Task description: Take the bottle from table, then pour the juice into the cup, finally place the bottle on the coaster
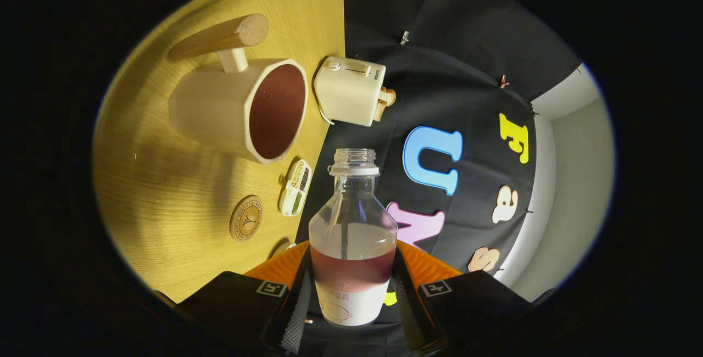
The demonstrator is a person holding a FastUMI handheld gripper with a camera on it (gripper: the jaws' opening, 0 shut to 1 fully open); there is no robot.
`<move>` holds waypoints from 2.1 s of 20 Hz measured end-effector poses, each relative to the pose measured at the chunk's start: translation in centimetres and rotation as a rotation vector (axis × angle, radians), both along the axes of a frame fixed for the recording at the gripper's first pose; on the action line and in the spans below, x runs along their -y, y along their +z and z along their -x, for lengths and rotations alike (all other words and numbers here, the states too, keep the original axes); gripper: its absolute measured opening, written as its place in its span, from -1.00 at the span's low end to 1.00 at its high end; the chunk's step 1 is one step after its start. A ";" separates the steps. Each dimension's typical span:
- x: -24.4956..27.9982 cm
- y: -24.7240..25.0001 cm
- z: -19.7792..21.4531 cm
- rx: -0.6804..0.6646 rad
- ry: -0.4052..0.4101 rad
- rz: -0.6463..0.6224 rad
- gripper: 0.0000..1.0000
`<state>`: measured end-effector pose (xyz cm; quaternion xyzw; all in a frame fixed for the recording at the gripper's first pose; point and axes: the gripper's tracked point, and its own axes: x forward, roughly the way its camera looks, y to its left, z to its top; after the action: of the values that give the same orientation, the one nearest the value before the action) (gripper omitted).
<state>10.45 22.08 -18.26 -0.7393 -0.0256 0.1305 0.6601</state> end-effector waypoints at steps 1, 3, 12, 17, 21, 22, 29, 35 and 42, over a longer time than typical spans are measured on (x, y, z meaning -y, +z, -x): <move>-0.1 -0.1 0.1 0.002 0.005 0.007 0.45; -0.1 -0.2 0.1 0.003 0.009 0.016 0.45; 0.0 -0.2 -0.1 0.011 0.034 0.054 0.45; -0.1 -0.3 -0.1 0.018 0.051 0.076 0.45; -0.3 -0.2 0.0 0.018 0.061 0.089 0.45; -0.3 -0.3 0.1 0.018 0.064 0.093 0.45; -0.5 -0.3 0.4 0.031 0.105 0.137 0.45; -0.6 -0.2 0.7 0.048 0.149 0.180 0.45; -0.6 -0.2 0.8 0.071 0.200 0.241 0.45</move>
<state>9.64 22.66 -18.42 -0.8109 -0.1066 0.1718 0.5492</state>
